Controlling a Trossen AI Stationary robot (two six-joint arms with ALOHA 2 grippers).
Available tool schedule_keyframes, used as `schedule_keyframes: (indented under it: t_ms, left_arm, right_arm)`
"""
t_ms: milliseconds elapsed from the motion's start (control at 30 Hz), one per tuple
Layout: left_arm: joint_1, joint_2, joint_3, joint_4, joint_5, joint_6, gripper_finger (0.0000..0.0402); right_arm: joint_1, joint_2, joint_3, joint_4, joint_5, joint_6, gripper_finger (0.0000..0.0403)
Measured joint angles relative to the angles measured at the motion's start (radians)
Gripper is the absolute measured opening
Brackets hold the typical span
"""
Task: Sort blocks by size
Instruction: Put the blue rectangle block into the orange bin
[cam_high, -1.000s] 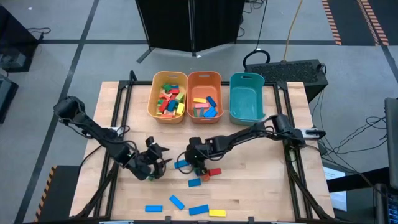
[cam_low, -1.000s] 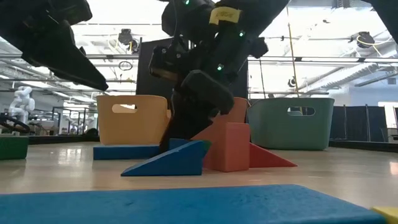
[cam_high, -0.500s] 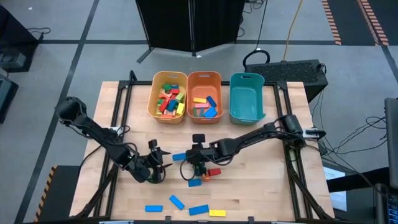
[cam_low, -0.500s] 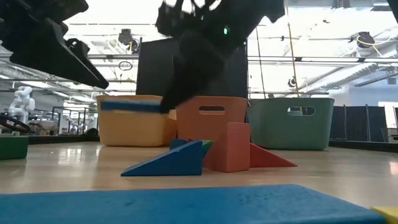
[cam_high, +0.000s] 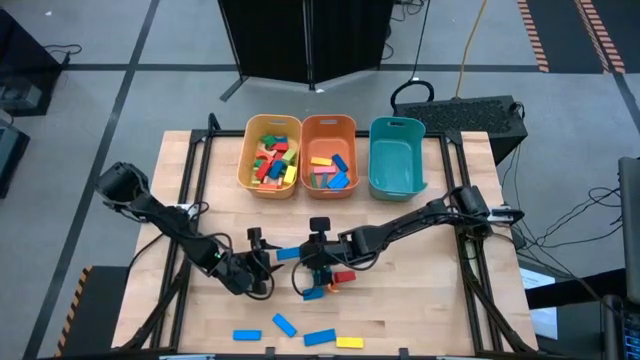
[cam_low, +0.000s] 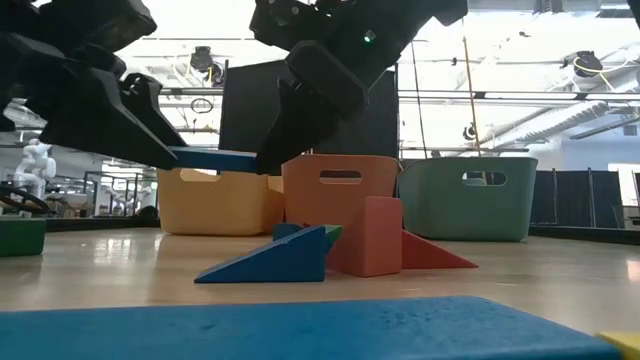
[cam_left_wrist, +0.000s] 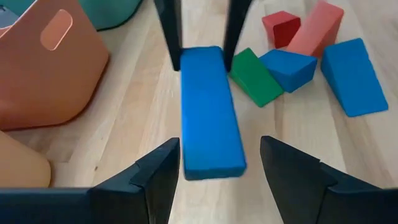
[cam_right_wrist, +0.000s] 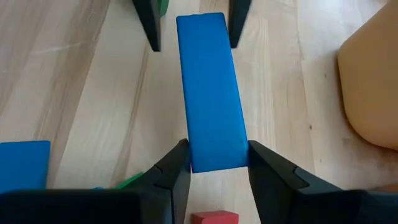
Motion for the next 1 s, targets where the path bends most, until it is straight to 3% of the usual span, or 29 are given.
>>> schedule_keyframes:
  t_ms: [400,733,833,1000]
  left_arm:
    - [0.039,0.001,0.0,0.036,0.011,-0.001,0.0219]
    - [0.057,0.001,0.0,0.041,0.029,-0.002,0.0121]
    - [0.057,0.001,0.0,0.041,0.029,-0.01,0.0119]
    - [0.072,0.001,0.0,0.042,0.023,-0.045,0.0119]
  right_arm:
    - [0.0,0.0,0.0,0.005,0.0,0.003,0.0125]
    - [-0.001,-0.001,0.0,0.002,0.005,0.008,0.0131]
    - [0.0,-0.001,0.0,0.001,0.007,0.009,0.0146]
    - [0.021,-0.015,0.0,-0.021,0.138,0.002,0.0176]
